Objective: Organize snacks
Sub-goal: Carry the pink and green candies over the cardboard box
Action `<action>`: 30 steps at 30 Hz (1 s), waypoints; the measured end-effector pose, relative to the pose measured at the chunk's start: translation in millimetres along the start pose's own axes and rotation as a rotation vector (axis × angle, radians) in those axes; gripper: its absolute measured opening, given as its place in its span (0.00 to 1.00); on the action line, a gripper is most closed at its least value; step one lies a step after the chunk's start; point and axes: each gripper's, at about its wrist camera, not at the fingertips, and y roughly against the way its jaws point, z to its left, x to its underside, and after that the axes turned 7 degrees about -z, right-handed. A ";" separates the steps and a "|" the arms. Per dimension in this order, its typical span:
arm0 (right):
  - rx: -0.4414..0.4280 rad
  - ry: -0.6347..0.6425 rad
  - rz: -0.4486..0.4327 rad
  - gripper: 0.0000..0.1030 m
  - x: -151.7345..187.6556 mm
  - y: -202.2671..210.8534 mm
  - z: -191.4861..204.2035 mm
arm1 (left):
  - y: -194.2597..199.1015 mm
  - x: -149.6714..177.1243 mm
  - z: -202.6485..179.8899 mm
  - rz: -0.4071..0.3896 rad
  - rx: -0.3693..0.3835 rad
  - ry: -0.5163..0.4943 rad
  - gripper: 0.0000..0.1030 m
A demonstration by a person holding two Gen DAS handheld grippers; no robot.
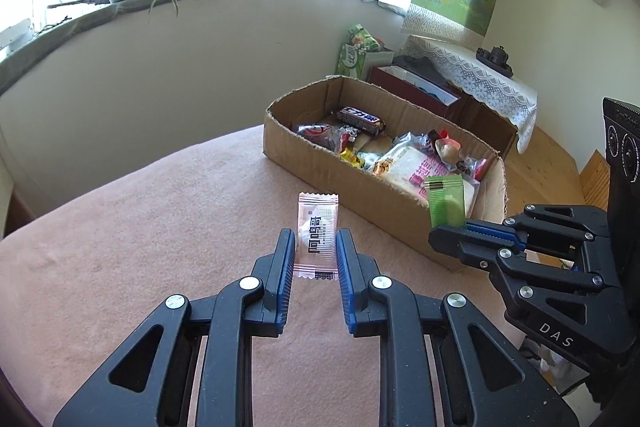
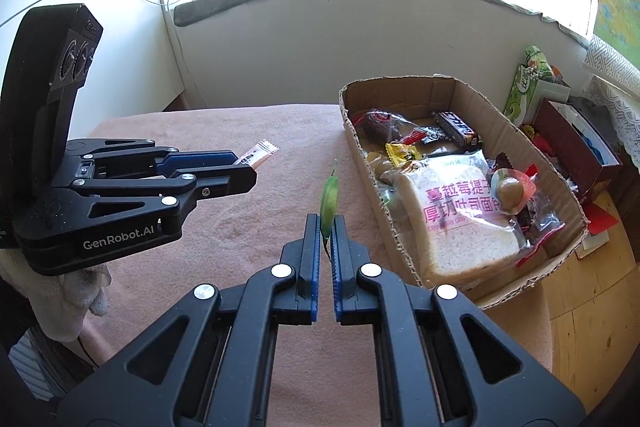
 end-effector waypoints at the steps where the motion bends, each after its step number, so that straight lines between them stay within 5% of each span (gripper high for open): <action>1: 0.004 0.001 -0.004 0.05 -3.2 0.2 -2.9 | -1.1 -3.6 -1.5 -0.006 0.002 0.000 0.19; 17: 0.116 -0.018 -0.033 0.05 -34.0 -9.3 -72.2 | -48.7 -58.0 -41.5 -0.065 0.046 -0.004 0.19; 30: 0.132 -0.049 -0.031 0.05 -29.3 -16.1 -100.6 | -74.0 -65.8 -49.8 -0.053 0.035 0.012 0.19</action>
